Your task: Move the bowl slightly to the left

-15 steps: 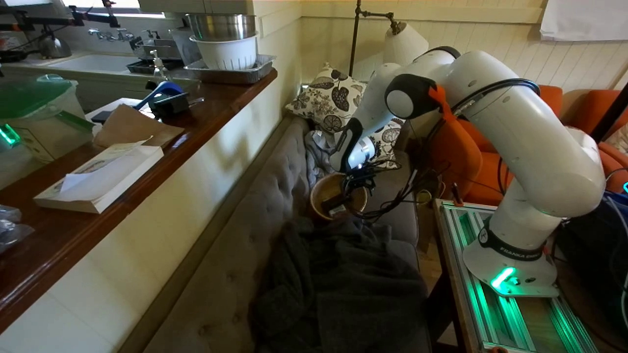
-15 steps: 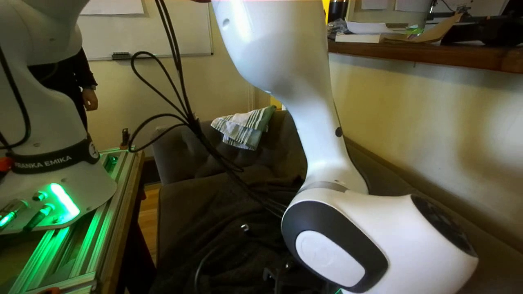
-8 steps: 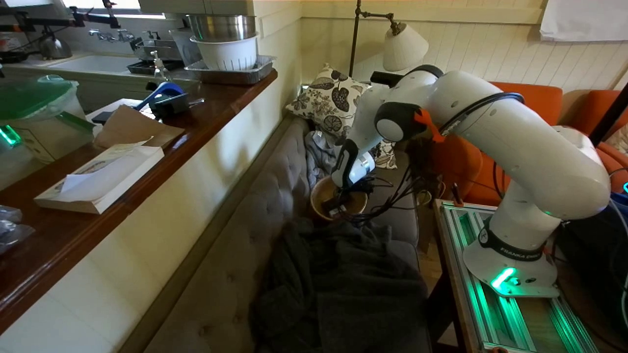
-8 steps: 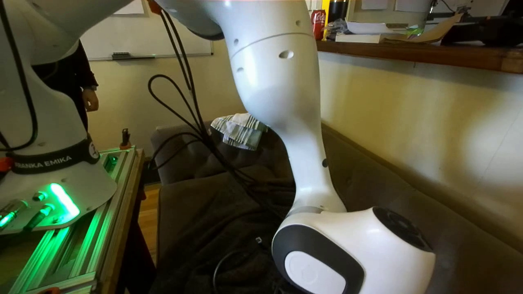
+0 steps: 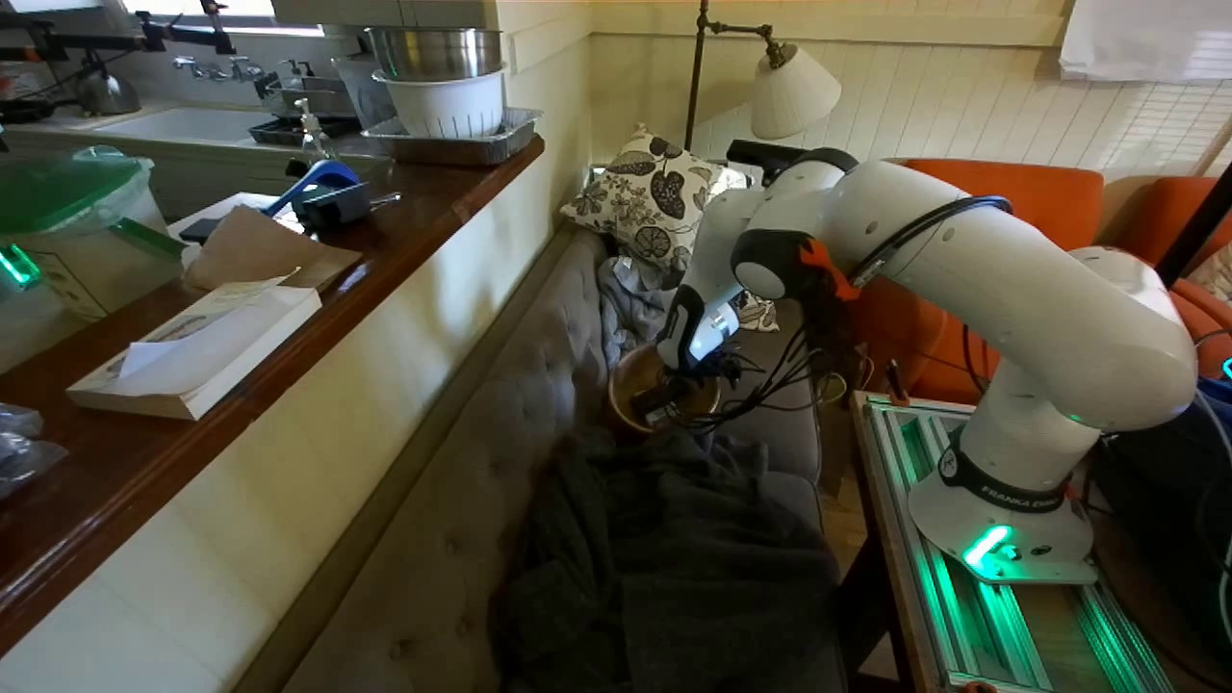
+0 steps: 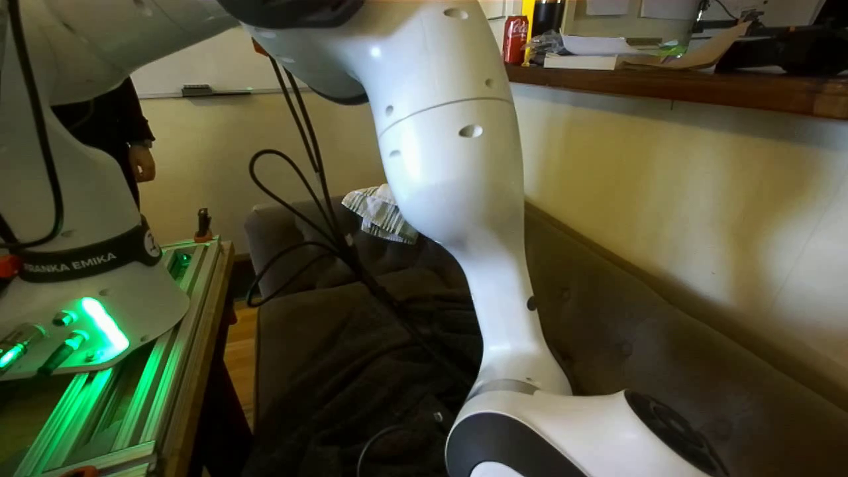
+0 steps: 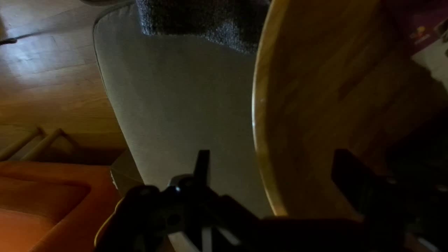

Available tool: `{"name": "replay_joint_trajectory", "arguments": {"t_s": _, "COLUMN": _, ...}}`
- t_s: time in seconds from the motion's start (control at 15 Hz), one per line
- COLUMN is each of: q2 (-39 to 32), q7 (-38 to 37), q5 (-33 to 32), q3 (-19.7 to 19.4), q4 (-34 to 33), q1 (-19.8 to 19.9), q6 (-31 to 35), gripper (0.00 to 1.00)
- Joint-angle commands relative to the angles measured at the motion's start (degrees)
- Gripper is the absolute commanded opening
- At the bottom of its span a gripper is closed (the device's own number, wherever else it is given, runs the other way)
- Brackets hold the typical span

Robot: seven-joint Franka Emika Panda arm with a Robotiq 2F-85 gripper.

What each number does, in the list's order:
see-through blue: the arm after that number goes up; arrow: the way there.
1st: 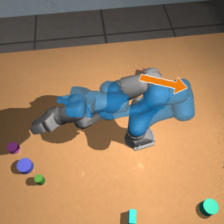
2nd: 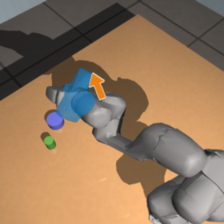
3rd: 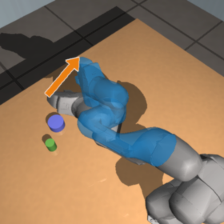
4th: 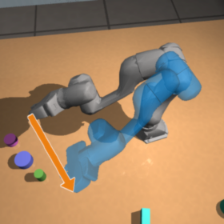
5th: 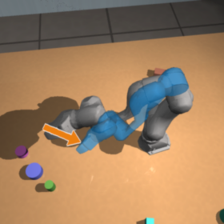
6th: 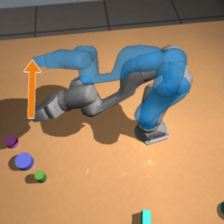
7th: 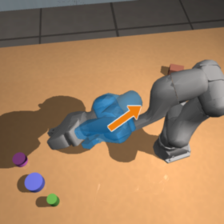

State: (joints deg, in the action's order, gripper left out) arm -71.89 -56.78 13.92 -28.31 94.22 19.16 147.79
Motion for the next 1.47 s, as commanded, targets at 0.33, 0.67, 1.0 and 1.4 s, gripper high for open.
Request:
{"name": "replay_joint_trajectory", "arguments": {"t_s": 0.33, "q2": -2.79, "q7": -2.72, "q5": -0.63, "q3": 0.04, "q4": -5.68, "q1": 1.17, "q6": -4.98, "gripper": 0.24}}
{"name": "replay_joint_trajectory", "arguments": {"t_s": 0.67, "q2": -2.73, "q7": -2.79, "q5": -0.79, "q3": 0.21, "q4": -6.51, "q1": 0.99, "q6": -5.67, "gripper": 0.07}}
{"name": "replay_joint_trajectory", "arguments": {"t_s": 1.0, "q2": 3.77, "q7": 0.28, "q5": -1.54, "q3": -1.25, "q4": -0.97, "q1": 0.61, "q6": -5.73, "gripper": 0.06}}
{"name": "replay_joint_trajectory", "arguments": {"t_s": 1.4, "q2": 17.05, "q7": 12.24, "q5": -2.93, "q3": -4.59, "q4": 9.66, "q1": 2.17, "q6": -5.88, "gripper": 0.06}}
